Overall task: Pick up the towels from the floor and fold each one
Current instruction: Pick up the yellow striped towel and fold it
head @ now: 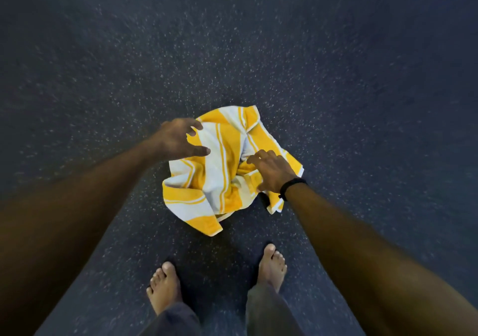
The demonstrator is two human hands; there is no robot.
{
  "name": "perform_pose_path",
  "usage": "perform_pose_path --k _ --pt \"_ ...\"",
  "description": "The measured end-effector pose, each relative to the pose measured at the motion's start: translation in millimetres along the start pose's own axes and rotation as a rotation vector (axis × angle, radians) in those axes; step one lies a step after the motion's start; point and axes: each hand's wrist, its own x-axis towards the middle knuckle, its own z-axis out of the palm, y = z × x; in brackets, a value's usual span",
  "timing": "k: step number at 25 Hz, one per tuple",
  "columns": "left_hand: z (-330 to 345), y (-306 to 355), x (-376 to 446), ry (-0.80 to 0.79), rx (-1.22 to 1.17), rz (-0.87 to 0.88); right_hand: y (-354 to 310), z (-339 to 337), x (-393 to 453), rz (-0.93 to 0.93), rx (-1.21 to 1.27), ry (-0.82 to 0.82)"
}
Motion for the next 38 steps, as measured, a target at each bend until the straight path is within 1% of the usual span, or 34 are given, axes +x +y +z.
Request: perform_pose_path --k 2,4,5,7,8,10,13,16,18,20,21,22,23,24,26,28,31,34,38 --pt "26.3 -17.7 9.4 -0.022 0.031 -0.008 -2.4 30.7 14.5 0.005 -0.083 -0.02" --pt "42.4 -28.9 12.2 -0.041 0.041 -0.012 -2.9 48.6 21.3 0.005 -0.11 0.044" --pt "45.8 -31.8 12.2 -0.045 0.041 -0.013 -2.0 52.3 20.1 0.005 -0.102 0.075" --pt "41.7 -30.1 7.3 -0.04 0.047 -0.01 -0.3 44.5 10.7 -0.017 0.04 0.185" --pt "32.9 -24.8 1.3 -0.035 0.052 -0.004 0.1 31.9 3.4 -0.038 0.133 0.238" --pt "5.5 -4.8 -17.2 -0.027 0.06 0.004 -0.9 -7.7 -15.5 -0.056 0.286 0.295" --pt "-48.9 43.5 -54.7 -0.003 0.014 0.039 -6.5 -92.6 -54.6 -0.041 0.468 0.359" --pt "-130.0 123.0 -104.0 0.09 0.015 0.118 -7.7 -231.0 -114.1 -0.028 0.56 0.474" --pt "-190.1 184.4 -143.6 0.143 0.036 0.152 -3.5 -328.9 -167.1 -0.062 0.554 0.606" --pt "-255.3 259.6 -195.9 0.207 0.044 0.231 6.0 -435.9 -242.0 -0.054 0.521 0.682" --pt "-259.2 263.7 -199.2 0.206 0.032 0.22 10.4 -444.7 -247.9 -0.045 0.497 0.684" --pt "-276.0 282.1 -209.4 0.231 0.032 0.254 16.5 -469.6 -265.3 -0.072 0.484 0.743" --pt "-301.4 315.3 -235.0 0.245 0.044 0.313 19.7 -510.2 -307.1 -0.063 0.478 0.768" --pt "-327.8 351.5 -262.8 0.278 0.058 0.338 26.1 -549.2 -354.4 -0.011 0.469 0.813" --pt "-371.9 420.5 -317.6 0.312 0.059 0.422 34.7 -603.2 -442.8 0.047 0.471 0.924" --pt "-397.3 473.3 -366.4 0.324 0.075 0.541 29.1 -636.7 -523.1 0.109 0.462 1.022" --pt "-410.5 531.3 -424.9 0.323 0.088 0.694 15.5 -650.1 -615.6 0.219 0.466 1.154" --pt "-414.6 591.5 -471.8 0.286 0.106 0.847 7.4 -649.1 -708.2 0.354 0.452 1.284" --pt "-396.6 658.3 -514.4 0.236 0.178 1.032 6.8 -623.9 -815.7 0.528 0.418 1.419"
